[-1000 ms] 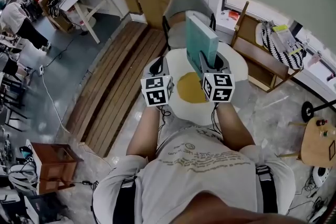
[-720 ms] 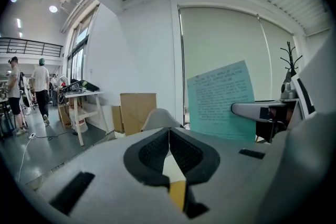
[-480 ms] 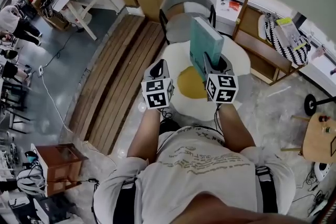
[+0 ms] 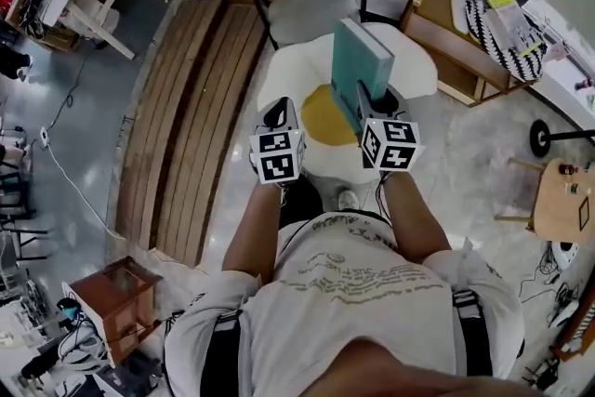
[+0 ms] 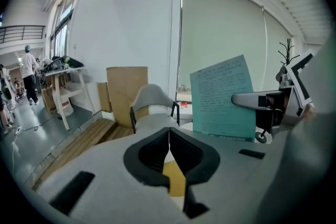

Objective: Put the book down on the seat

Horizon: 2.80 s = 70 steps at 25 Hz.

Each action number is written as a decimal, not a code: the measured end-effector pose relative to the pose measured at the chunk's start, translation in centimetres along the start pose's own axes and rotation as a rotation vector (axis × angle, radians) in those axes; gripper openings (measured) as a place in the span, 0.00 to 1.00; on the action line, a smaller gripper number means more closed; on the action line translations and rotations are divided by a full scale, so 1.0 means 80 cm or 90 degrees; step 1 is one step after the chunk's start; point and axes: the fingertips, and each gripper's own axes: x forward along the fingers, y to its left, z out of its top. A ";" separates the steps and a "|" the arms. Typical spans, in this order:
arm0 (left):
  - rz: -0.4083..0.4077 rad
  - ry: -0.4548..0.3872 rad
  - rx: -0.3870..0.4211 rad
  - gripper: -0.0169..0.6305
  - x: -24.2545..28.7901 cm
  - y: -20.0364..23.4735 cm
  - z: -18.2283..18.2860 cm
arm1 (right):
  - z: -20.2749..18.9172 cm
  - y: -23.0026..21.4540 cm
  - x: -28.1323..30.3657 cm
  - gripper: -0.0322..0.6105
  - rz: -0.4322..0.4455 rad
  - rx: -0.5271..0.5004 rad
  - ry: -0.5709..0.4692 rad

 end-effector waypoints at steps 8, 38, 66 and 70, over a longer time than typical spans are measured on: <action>-0.055 0.107 -0.027 0.06 0.077 0.033 -0.087 | -0.100 0.001 0.063 0.31 -0.041 0.028 0.124; -0.204 0.308 -0.005 0.06 0.297 0.089 -0.357 | -0.467 -0.099 0.255 0.31 -0.250 -0.207 0.405; -0.232 0.380 0.014 0.06 0.293 0.160 -0.500 | -0.660 -0.060 0.384 0.31 -0.323 -0.694 0.453; -0.241 0.383 0.014 0.06 0.294 0.159 -0.506 | -0.692 -0.053 0.391 0.40 -0.293 -0.632 0.494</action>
